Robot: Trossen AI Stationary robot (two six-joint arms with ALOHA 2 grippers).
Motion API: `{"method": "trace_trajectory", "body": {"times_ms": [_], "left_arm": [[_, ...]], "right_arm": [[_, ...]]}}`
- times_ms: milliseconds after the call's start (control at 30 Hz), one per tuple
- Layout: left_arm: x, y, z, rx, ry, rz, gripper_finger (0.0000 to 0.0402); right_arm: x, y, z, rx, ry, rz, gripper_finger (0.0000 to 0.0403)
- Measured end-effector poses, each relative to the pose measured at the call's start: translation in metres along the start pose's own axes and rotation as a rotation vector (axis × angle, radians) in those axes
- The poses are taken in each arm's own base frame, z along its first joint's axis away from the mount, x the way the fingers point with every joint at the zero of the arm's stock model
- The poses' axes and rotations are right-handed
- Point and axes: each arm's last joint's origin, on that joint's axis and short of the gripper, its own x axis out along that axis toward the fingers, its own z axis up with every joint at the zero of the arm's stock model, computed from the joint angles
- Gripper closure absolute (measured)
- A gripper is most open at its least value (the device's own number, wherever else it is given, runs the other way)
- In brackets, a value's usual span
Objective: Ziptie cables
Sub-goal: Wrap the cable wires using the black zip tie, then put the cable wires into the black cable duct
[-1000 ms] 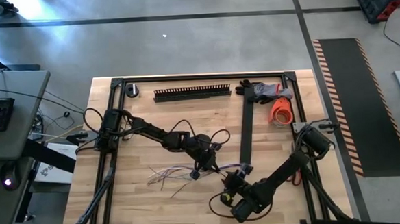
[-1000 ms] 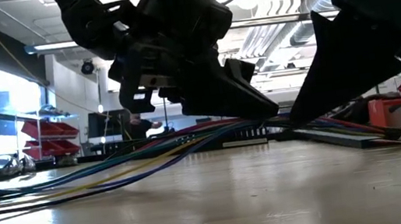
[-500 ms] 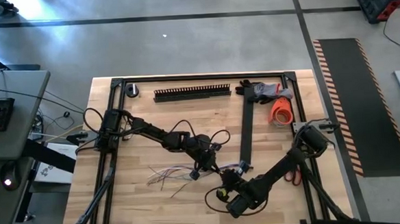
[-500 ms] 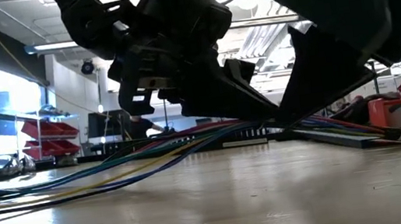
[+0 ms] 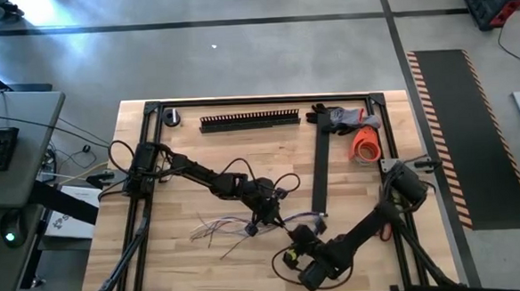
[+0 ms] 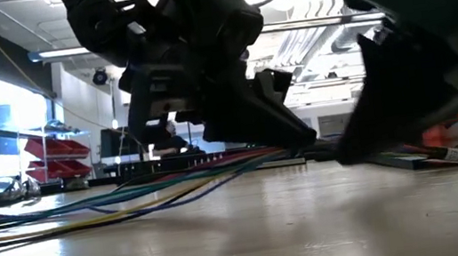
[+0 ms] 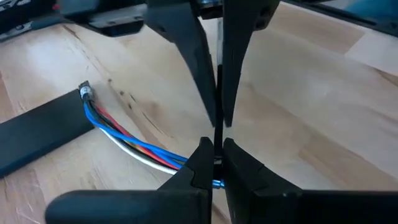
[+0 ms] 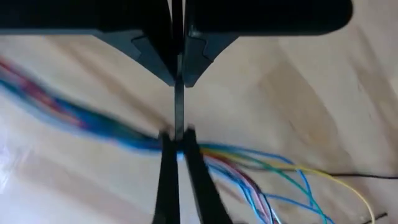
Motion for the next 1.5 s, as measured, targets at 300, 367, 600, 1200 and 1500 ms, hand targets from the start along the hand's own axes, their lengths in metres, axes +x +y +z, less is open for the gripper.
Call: {"method": "trace_trajectory", "body": {"times_ms": [300, 367, 600, 1200, 1500], "left_arm": [[-0.003, 0.003, -0.009, -0.01, 0.058, 0.011, 0.0401], [-0.003, 0.004, -0.01, -0.014, 0.06, 0.008, 0.0401], [-0.004, 0.006, -0.01, -0.032, 0.056, 0.014, 0.0395], [-0.044, -0.031, 0.039, -0.113, 0.247, 0.194, 0.0237], [-0.073, -0.013, -0.011, -0.294, 0.092, 0.334, 0.0249]], "right_arm": [[-0.011, 0.007, -0.02, 0.054, 0.113, 0.038, 0.0402], [-0.015, 0.011, -0.02, 0.056, 0.143, 0.049, 0.0402], [-0.035, 0.019, -0.009, 0.008, 0.303, -0.003, 0.0402], [-0.162, 0.0, -0.01, -0.065, 0.115, -0.2, 0.022], [-0.1, -0.012, -0.077, 0.168, 0.098, 0.024, 0.0218]]}}
